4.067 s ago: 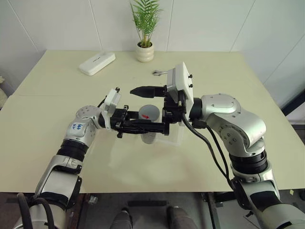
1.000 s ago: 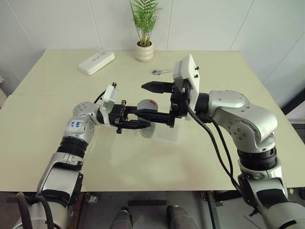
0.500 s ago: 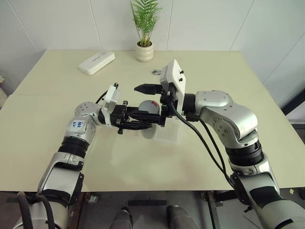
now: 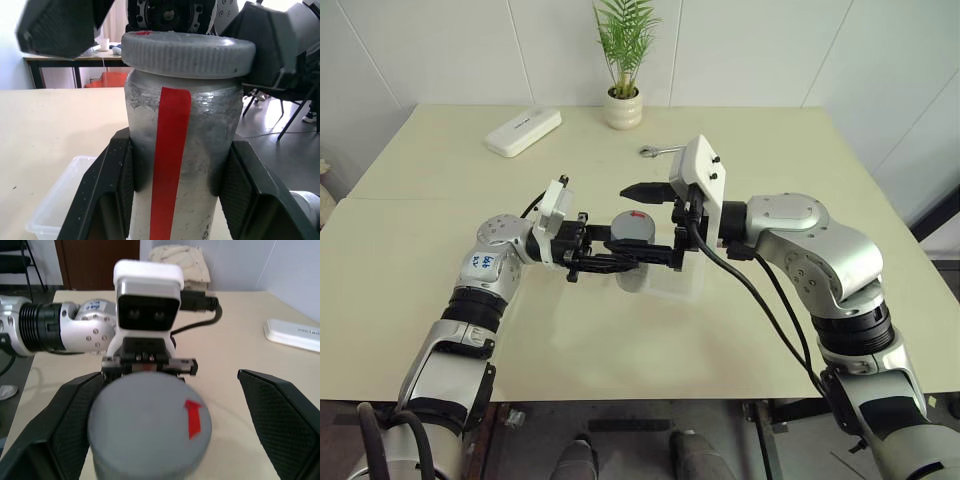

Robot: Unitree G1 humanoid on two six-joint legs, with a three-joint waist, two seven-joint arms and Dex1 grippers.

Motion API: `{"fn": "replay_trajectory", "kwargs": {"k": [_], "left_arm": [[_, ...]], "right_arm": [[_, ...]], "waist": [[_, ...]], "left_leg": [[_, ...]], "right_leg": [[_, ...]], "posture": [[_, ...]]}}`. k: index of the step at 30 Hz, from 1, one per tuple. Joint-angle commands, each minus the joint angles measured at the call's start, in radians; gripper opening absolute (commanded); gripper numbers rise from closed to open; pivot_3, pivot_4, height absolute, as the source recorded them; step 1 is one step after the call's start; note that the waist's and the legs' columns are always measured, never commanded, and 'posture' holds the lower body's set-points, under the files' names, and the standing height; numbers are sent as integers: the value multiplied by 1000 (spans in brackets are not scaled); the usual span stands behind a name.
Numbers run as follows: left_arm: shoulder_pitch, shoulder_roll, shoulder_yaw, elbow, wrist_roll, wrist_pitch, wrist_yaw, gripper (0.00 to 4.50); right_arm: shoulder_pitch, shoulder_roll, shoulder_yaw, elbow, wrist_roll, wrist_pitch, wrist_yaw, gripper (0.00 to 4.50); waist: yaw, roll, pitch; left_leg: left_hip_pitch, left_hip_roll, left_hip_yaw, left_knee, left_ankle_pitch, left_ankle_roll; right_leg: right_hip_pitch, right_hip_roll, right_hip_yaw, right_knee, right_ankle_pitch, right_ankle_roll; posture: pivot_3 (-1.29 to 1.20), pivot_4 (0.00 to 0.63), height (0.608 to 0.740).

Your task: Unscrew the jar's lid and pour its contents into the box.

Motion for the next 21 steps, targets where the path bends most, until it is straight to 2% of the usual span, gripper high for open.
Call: {"fn": "replay_trajectory", "kwargs": {"k": [1,10,21], "left_arm": [[0,9,21,-40,-19,-4,-111,1876],[-6,16,24,-31,-17,-5,-111,1876],[-5,16,27,-32,-12,-6,-111,1876]], "right_arm": [[10,-44,-67,-51,12,20,-15,4485],[36,-116,-116,-100,44,60,-30,4485],[61,-142,-131,-152,78,99,-38,4485]], "waist": [[1,0,0],[2,0,0],[3,0,0]], "left_leg": [[0,0,0,0,0,0],[0,0,0,0,0,0],[0,0,0,0,0,0]], "right_leg": [[0,0,0,0,0,0],[0,0,0,0,0,0],[0,0,0,0,0,0]], "posture": [[0,150,740],[0,150,740],[0,150,740]]}}
